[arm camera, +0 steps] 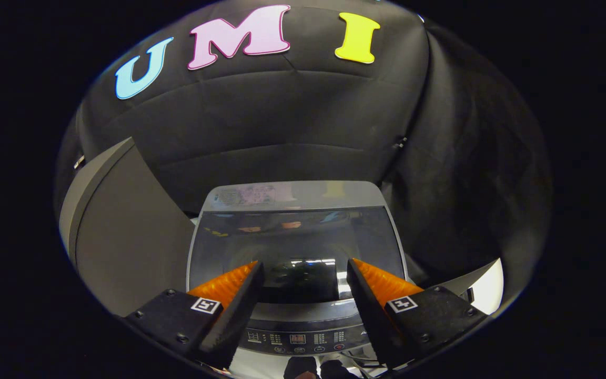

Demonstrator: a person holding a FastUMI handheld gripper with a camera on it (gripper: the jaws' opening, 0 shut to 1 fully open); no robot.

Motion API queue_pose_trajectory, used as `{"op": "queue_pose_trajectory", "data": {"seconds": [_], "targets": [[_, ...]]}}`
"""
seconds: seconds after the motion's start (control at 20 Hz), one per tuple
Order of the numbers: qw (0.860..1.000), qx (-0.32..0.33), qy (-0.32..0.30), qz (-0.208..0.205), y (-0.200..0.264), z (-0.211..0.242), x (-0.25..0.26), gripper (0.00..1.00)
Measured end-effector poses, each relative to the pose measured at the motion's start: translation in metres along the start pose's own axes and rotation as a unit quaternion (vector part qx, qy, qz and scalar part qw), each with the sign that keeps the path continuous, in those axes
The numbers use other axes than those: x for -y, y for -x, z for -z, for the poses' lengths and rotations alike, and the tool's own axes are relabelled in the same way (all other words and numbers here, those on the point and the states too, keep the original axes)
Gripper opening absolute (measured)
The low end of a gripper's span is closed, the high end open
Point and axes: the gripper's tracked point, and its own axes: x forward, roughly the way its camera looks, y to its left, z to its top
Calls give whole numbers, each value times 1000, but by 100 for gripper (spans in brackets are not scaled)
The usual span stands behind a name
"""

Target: Put the clothes into the washing machine and then close the washing machine lid.

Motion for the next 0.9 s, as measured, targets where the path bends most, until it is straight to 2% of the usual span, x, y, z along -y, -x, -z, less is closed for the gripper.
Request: {"op": "queue_pose_trajectory", "data": {"seconds": [0.15, 0.35, 0.65, 0.9], "targets": [[998, 55, -3, -8, 28, -33, -5, 99], [987, 160, -15, -19, 89, -95, -15, 99], [953, 297, -36, -41, 172, -160, -32, 99], [930, 364, -29, -35, 238, -183, -42, 98]]}}
